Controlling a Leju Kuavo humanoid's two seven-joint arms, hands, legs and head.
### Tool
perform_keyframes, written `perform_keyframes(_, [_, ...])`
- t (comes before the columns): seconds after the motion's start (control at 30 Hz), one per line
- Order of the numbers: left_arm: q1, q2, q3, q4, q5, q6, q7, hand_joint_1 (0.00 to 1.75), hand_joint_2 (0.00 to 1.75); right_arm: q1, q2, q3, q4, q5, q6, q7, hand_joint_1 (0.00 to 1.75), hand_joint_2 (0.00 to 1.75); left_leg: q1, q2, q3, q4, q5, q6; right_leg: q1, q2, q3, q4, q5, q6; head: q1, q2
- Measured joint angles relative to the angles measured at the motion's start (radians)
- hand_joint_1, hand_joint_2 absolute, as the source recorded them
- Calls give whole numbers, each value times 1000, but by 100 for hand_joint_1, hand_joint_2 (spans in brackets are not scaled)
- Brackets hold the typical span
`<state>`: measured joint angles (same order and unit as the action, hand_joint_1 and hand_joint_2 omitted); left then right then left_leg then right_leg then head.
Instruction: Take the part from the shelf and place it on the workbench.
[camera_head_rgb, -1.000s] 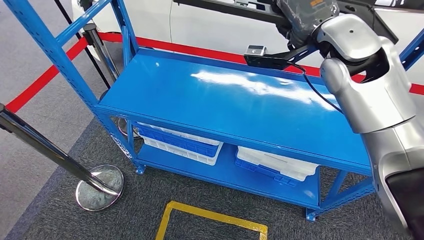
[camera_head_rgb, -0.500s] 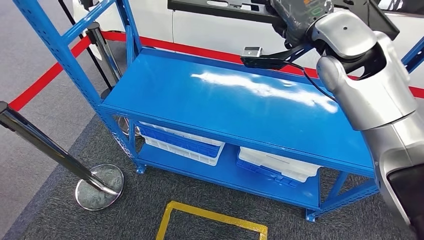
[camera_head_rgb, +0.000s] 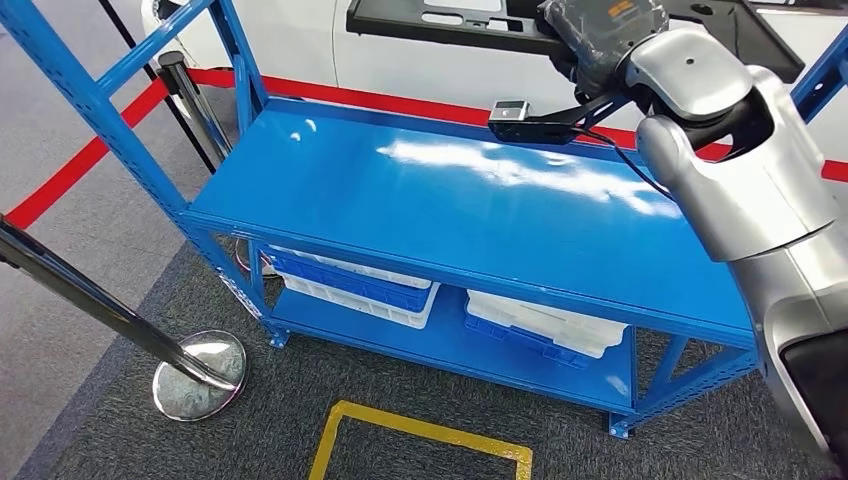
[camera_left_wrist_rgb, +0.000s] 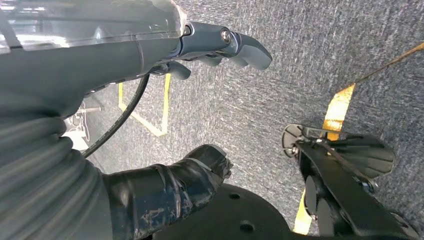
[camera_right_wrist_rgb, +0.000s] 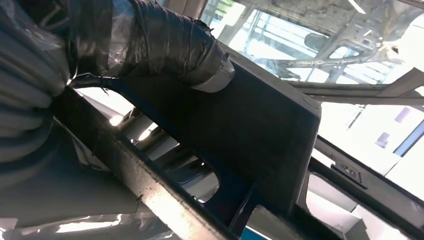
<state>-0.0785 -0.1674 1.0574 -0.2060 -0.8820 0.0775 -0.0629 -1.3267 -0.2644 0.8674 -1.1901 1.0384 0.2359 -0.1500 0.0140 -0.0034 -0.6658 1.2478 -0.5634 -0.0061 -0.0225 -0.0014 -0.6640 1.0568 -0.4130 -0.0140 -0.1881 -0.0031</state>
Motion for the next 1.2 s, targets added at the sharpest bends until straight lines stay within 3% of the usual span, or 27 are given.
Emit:
perform_keyframes(0.1, [-1,0,0,0,0,-1,1,0,175,-5,0,2,1,0,5,0,175,175,-6,-2,102,-184,62,11,2,0,-4,1,9,10,0,0])
perform_keyframes(0.13, [-2,0,0,0,0,-1,2,0,175,-8,0,3,2,0,8,0,175,175,-9,-3,112,-208,66,14,2,0,-6,0,14,16,0,0])
perform_keyframes(0.23, [-2,0,1,0,-1,-2,3,0,175,-13,2,7,3,-1,12,-1,175,175,-9,-2,104,-216,85,28,2,1,-12,-3,25,34,0,0])
perform_keyframes(0.3, [-3,0,3,0,-1,-2,5,0,175,-18,2,10,4,-2,14,-1,175,175,-6,3,91,-225,106,42,1,1,-30,36,-21,41,0,0])
perform_keyframes(0.37, [-5,0,4,0,-1,-2,5,0,175,-23,3,12,5,-3,15,0,175,175,-7,6,71,-226,123,53,0,1,-65,149,-113,44,1,0])
perform_keyframes(0.4, [-5,0,5,0,-1,-2,6,0,175,-23,3,13,5,-3,15,0,175,175,-8,6,60,-225,131,55,0,2,-80,213,-148,46,0,0])
perform_keyframes(0.43, [-6,0,6,0,-1,-2,6,0,175,-23,3,14,7,-4,15,0,175,175,-9,6,49,-224,138,55,0,2,-84,257,-165,48,0,0])
perform_keyframes(0.47, [-5,0,7,0,-1,-2,6,0,175,-23,3,16,8,-4,16,0,175,175,-10,6,38,-221,145,55,0,2,-72,267,-161,48,0,0])
perform_keyframes(0.5, [-5,0,9,0,-1,-2,7,0,175,-23,3,18,9,-4,16,0,175,175,-10,5,28,-218,151,54,0,1,-42,242,-141,47,0,0])
perform_keyframes(0.57, [-6,-1,10,0,-1,-2,7,0,175,-27,4,21,10,-4,16,0,175,175,-11,4,8,-209,161,49,2,2,53,111,-104,40,0,0])
perform_keyframes(0.63, [-6,-1,12,0,-3,-2,7,0,175,-32,7,21,9,-5,16,1,175,175,-12,3,-4,-204,173,39,8,3,113,13,-95,30,0,0])
perform_keyframes(0.73, [-6,-1,16,0,-7,-2,7,0,175,-36,11,22,10,-5,17,2,175,175,-12,0,-12,-211,192,21,11,-1,107,-12,-79,13,0,0])
perform_keyframes(0.77, [-6,-1,16,0,-7,-2,7,0,175,-37,12,23,11,-6,18,2,175,175,-12,-1,-20,-204,180,16,8,-3,100,-17,-68,4,0,0])
perform_keyframes(0.8, [-5,-1,17,0,-7,-2,7,0,175,-38,14,24,11,-6,18,2,175,175,-11,-2,-31,-182,150,11,5,-6,90,-21,-56,-4,0,0])
perform_keyframes(0.9, [-4,-1,17,0,-8,-2,7,0,175,-40,18,25,11,-6,21,2,175,175,-4,-1,-77,-17,14,-2,2,-7,52,-24,-22,-16,0,0])
perform_keyframes(0.93, [-5,-1,17,0,-8,-2,8,0,175,-39,19,26,11,-6,22,2,175,175,-3,-1,-83,37,-5,-5,2,-7,37,-23,-12,-15,0,0])
perform_keyframes(0.97, [-6,-1,17,0,-8,-2,8,0,175,-39,19,26,11,-6,22,2,175,175,-1,-1,-76,65,-1,-8,2,-7,23,-21,-1,-13,0,0])
perform_keyframes(1.0, [-7,-1,17,0,-8,-2,8,0,175,-39,19,27,11,-6,22,2,175,175,-1,-1,-54,60,22,-9,2,-8,8,-19,9,-11,0,0])
perform_keyframes(1.07, [-9,-1,17,0,-9,-2,8,0,175,-39,19,29,11,-6,22,2,175,175,0,-1,37,-40,64,-6,1,-8,-16,-15,27,-4,0,0])
perform_keyframes(1.13, [-10,-1,17,0,-10,-2,8,0,175,-40,20,29,11,-8,22,3,175,175,-4,-3,129,-173,55,3,2,-9,-29,-12,44,7,0,0])
perform_keyframes(1.2, [-10,0,18,0,-11,-2,8,0,175,-43,21,29,12,-10,21,4,175,175,-9,-5,157,-229,42,12,2,-10,-32,-16,62,19,0,0])
